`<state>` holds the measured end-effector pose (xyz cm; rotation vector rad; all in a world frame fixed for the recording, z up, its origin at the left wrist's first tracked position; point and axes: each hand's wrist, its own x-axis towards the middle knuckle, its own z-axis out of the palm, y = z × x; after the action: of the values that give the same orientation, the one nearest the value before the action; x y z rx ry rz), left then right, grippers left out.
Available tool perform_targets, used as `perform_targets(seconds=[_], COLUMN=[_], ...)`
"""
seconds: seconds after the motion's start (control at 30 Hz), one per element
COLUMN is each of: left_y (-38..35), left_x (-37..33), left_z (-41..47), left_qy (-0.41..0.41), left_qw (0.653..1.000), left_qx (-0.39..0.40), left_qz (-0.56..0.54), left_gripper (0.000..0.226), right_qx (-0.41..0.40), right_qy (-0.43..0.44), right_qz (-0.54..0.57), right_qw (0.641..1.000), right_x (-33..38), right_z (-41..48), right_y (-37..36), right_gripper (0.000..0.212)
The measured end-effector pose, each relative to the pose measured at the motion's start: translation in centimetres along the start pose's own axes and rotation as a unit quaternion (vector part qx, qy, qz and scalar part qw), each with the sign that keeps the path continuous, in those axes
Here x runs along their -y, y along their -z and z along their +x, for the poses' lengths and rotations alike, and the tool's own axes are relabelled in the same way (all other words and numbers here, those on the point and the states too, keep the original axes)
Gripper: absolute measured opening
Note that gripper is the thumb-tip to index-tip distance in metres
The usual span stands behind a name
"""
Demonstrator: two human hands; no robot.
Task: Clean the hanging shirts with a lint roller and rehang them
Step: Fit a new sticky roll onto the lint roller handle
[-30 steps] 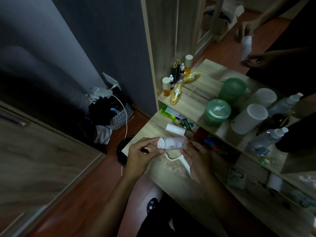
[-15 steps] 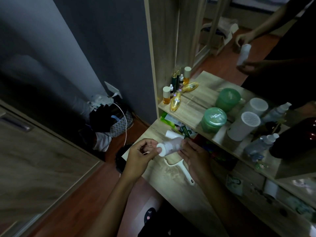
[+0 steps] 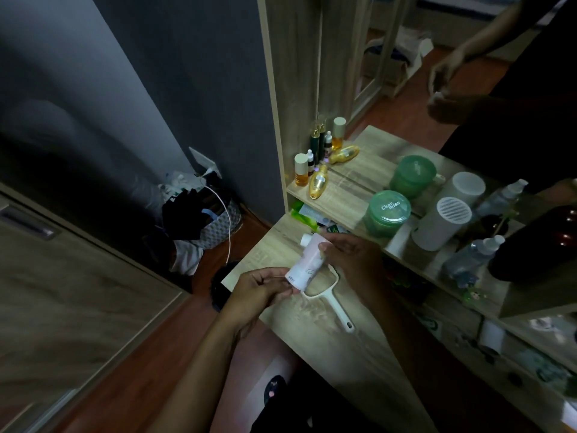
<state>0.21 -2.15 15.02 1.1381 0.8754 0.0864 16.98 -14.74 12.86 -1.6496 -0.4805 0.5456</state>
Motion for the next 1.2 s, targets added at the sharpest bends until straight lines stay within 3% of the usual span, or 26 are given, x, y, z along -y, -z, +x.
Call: perform_targets(seconds=[0.1, 0.27, 0.37, 0.5, 0.63, 0.73, 0.83, 0.93, 1.1, 1.2], left_y=[0.3, 0.4, -0.4, -0.8, -0.5, 0.0, 0.3, 0.5, 0.9, 1.2], left_x=[-0.1, 1.4, 2.0, 2.6, 3.0, 3.1, 3.1, 3.2, 3.5, 3.7], left_z=[1.1, 2.5, 2.6, 2.9, 3.3, 3.7, 4.1, 4.3, 4.9, 5.2], left_qy=[0.016, -0.09, -0.124, -0.143, -0.119, -0.106, -0.089, -0.082, -0.084, -0.088], left_qw=[1.0, 0.961, 0.946, 0.937, 0.951, 0.961, 0.967, 0.971, 0.973, 0.974], left_qx=[0.002, 0.011, -0.054, -0.097, -0.089, -0.063, -0.03, -0.013, -0.044, -0.054], left_qz=[0.02, 0.26, 0.294, 0.304, 0.272, 0.248, 0.235, 0.226, 0.212, 0.204], left_gripper=[0.036, 0.057, 0.052, 0.042, 0.032, 0.034, 0.032, 0.032, 0.045, 0.045], right_qx=[0.028, 0.052, 0.057, 0.09, 0.108, 0.076, -0.015, -0.037, -0.064, -0.088], right_qy=[0.01, 0.067, 0.087, 0.065, 0.024, -0.035, -0.081, -0.144, -0.257, -0.272], right_qz=[-0.007, -0.041, -0.05, -0.032, -0.003, 0.043, -0.029, -0.122, -0.234, -0.279], right_qw=[1.0, 0.996, 0.993, 0.993, 0.994, 0.996, 0.996, 0.981, 0.935, 0.917], right_x=[-0.3, -1.0, -1.0, -0.8, -1.2, -2.6, -5.9, -10.5, -15.9, -19.5], right_z=[0.0, -0.6, -0.4, -0.1, 0.3, 0.6, 0.7, 0.0, -0.1, 0.9], right_y=[-0.7, -2.3, -3.0, -3.4, -3.2, -2.7, -2.4, -2.6, -3.0, -3.2], right_gripper=[0.028, 0.026, 0.021, 0.022, 0.024, 0.023, 0.021, 0.004, 0.038, 0.082])
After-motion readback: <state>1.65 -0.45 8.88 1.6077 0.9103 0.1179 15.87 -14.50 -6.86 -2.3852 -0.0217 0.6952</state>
